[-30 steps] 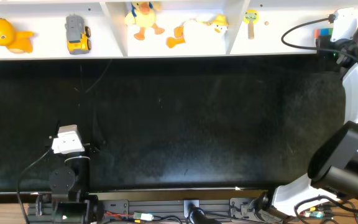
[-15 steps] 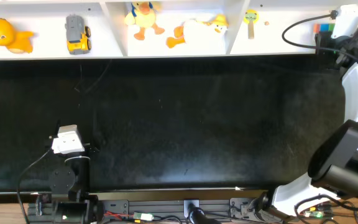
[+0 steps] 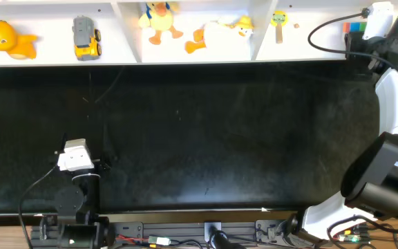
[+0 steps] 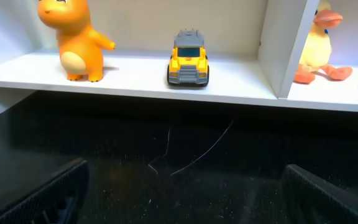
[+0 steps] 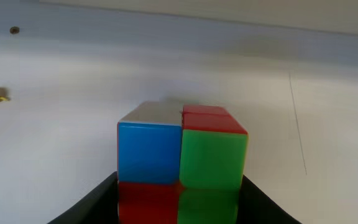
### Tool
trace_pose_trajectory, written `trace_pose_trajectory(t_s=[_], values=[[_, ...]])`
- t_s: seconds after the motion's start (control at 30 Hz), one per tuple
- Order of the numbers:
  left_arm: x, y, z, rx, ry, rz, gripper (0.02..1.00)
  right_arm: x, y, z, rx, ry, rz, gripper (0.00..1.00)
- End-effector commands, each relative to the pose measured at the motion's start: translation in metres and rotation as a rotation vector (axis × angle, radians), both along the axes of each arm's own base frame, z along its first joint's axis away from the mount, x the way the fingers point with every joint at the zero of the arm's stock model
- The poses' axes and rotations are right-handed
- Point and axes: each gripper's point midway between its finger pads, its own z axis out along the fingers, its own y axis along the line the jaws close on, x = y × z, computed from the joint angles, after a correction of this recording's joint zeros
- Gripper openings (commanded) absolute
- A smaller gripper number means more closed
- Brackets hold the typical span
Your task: Store Toys
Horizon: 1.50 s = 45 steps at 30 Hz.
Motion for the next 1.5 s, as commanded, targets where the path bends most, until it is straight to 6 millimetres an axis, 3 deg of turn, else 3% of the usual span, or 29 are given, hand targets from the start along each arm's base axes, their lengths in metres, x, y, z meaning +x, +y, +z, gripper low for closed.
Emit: trace_pose_trajectory(t_s=[0.03,0.53,0.83,1.0,1.1,1.5], values=[[-0.001,0.003,0.001,0.023,-0.005,0.014,0.998,0.010,-0.004,0.007,0.003,-0.025,-0.005,0.334],[-0.001,0.003,0.001,0.022,-0.006,0.014,0.998,0.010,-0.009,0.002,0.000,-0.012,-0.036,0.347],[-0.001,0.003,0.001,0.022,-0.006,0.014,0.998,0.010,-0.009,0.002,0.000,-0.011,-0.036,0.553],[-0.001,0.003,0.001,0.022,-0.006,0.015,0.998,0.010,-0.009,0.002,0.000,-0.012,-0.036,0.875],[-0.001,0.003,0.001,0.022,-0.006,0.014,0.998,0.010,-0.009,0.002,0.000,-0.012,-0.036,0.998],[-0.001,0.003,0.001,0.022,-0.006,0.015,0.998,-0.003,-0.007,0.013,-0.006,-0.001,-0.051,0.998]])
